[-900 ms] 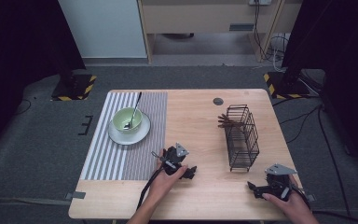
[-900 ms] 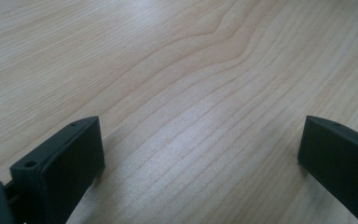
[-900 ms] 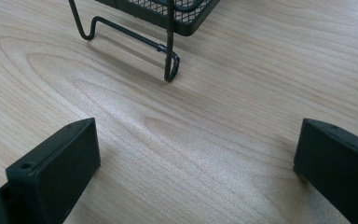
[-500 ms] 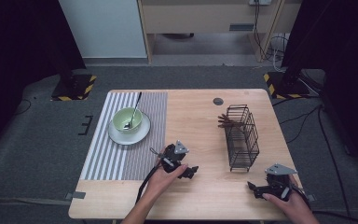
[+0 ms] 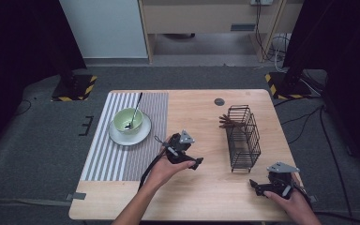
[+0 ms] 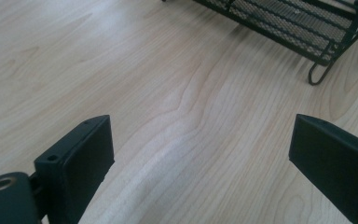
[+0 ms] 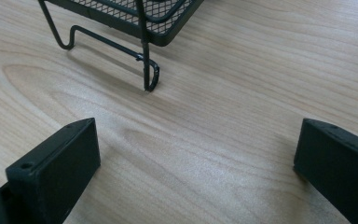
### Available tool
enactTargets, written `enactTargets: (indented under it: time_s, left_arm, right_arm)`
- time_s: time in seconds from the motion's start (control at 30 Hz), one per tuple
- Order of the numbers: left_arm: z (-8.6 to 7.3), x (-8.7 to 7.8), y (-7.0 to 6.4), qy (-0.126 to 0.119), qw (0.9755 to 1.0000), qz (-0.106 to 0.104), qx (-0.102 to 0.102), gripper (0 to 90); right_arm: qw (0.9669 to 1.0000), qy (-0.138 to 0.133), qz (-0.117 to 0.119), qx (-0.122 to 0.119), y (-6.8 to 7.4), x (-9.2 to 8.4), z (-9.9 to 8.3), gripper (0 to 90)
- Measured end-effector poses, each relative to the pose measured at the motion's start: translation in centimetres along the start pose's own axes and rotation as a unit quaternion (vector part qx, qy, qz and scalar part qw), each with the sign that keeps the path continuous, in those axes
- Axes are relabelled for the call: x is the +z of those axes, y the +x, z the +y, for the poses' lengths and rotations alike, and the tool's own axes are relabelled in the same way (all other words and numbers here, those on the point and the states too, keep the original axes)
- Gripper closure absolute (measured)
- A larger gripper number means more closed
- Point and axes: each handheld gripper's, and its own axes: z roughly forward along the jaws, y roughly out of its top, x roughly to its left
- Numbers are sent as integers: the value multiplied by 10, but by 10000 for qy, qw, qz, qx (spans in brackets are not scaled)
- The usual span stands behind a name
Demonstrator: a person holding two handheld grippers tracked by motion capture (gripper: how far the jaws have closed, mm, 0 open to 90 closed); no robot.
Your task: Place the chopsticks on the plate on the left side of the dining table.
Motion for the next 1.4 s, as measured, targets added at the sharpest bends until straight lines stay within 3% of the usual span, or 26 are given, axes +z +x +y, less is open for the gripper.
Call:
enactTargets:
  time_s: [0.3,0.63,0.83,1.13,1.2,1.4]
  left_arm:
    - [20,-6,8,-171,9998,-36,-35,103]
    - [41,-17,17,-436,9984,-349,-15,162]
    - [52,-23,19,-518,9979,-388,9,235]
    - [69,-30,19,-552,9975,-415,134,459]
    - [73,-32,20,-578,9971,-491,94,521]
    - [91,-34,20,-546,9964,-604,230,645]
  right_arm:
    - [10000,4,-23,52,0,1,1,3]
    - [10000,13,-21,54,0,1,1,3]
    - [10000,6,-28,54,0,1,1,3]
    - [10000,8,-27,54,0,1,1,3]
    - [10000,5,-25,54,0,1,1,3]
    - [10000,6,-28,53,0,1,1,3]
